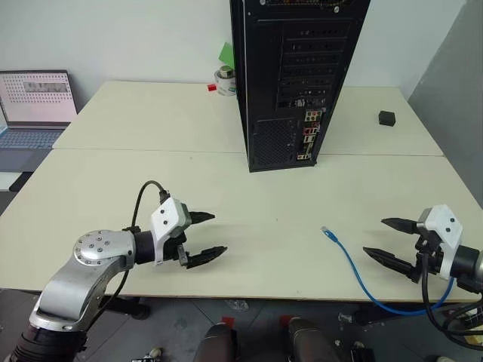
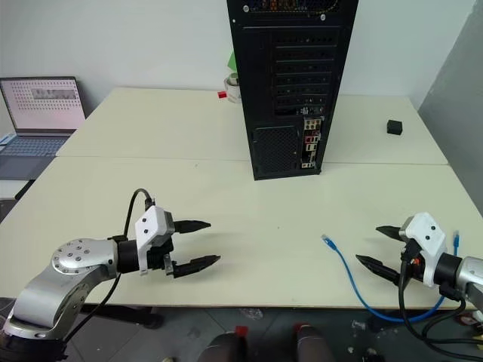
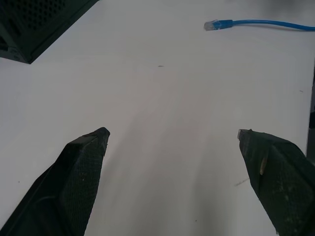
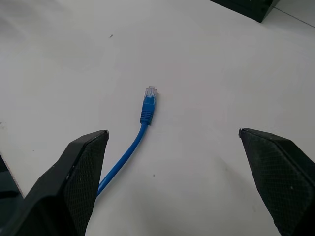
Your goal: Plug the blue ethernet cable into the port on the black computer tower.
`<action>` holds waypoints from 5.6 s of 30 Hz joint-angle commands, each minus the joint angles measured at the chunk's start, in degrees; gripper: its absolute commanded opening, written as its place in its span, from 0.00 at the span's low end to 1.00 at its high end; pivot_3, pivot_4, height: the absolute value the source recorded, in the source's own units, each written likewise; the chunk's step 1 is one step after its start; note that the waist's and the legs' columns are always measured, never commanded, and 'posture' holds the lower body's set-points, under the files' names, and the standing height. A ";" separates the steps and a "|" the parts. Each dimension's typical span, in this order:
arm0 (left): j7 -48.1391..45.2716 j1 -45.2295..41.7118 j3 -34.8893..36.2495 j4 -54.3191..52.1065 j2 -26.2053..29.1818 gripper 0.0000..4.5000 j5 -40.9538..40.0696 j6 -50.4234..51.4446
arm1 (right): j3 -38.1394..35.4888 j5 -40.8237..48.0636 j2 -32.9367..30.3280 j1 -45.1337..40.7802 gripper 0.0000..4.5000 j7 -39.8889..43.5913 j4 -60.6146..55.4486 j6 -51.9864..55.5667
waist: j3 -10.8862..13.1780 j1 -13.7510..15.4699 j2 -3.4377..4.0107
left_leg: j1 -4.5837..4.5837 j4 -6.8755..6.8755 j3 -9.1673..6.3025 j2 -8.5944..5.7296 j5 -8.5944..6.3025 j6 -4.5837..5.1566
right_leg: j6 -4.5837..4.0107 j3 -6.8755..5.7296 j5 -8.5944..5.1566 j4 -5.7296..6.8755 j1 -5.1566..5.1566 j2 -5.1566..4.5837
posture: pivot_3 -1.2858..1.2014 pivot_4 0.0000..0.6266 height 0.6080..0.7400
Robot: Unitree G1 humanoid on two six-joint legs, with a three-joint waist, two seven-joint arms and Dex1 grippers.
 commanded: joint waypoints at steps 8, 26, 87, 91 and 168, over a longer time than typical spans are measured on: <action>-1.39 -1.51 -0.18 -1.88 0.50 0.99 -0.95 -0.71 | -1.93 0.40 -0.09 0.52 1.00 -0.30 -2.77 1.69 | 0.00 0.00 0.00 | 0.00 0.00 0.01 0.00 0.00 0.00 | -0.02 0.00 0.01 0.00 0.00 0.00 | 0.52 0.24 1.00; -7.01 -11.59 -10.86 3.88 -3.00 0.99 1.20 -3.24 | 12.26 -7.55 10.63 -3.33 1.00 -12.99 -4.33 3.01 | -0.03 -0.11 -0.02 | 0.03 0.01 0.03 0.00 0.00 0.00 | -0.02 0.03 0.01 0.03 -0.01 0.05 | 0.52 0.24 1.00; -14.99 -22.36 -21.53 22.17 -12.09 0.43 12.00 -15.58 | 40.88 -17.92 13.96 -32.89 0.00 2.11 0.60 2.96 | -0.06 -0.10 -0.07 | -0.09 0.11 -0.52 -0.07 0.00 0.00 | -0.10 -0.12 0.06 0.08 -0.05 0.04 | 0.52 0.24 1.00; -14.34 -22.49 -21.65 22.81 -12.84 0.26 12.80 -16.19 | 40.97 -17.96 14.21 -33.27 0.00 2.04 0.16 3.36 | -0.06 -0.09 -0.07 | -0.09 0.11 -0.53 -0.07 0.00 0.00 | -0.10 -0.13 0.06 0.08 -0.05 0.04 | 0.52 0.24 1.00; 32.29 -27.73 -18.04 50.80 -10.26 0.25 48.32 -98.79 | 24.66 10.34 27.98 -39.31 0.00 -7.87 5.74 24.34 | -0.07 -0.05 -0.05 | -0.13 0.09 -0.64 -0.13 0.01 0.00 | -0.11 -0.27 0.08 0.11 -0.06 -0.06 | 0.52 0.24 1.00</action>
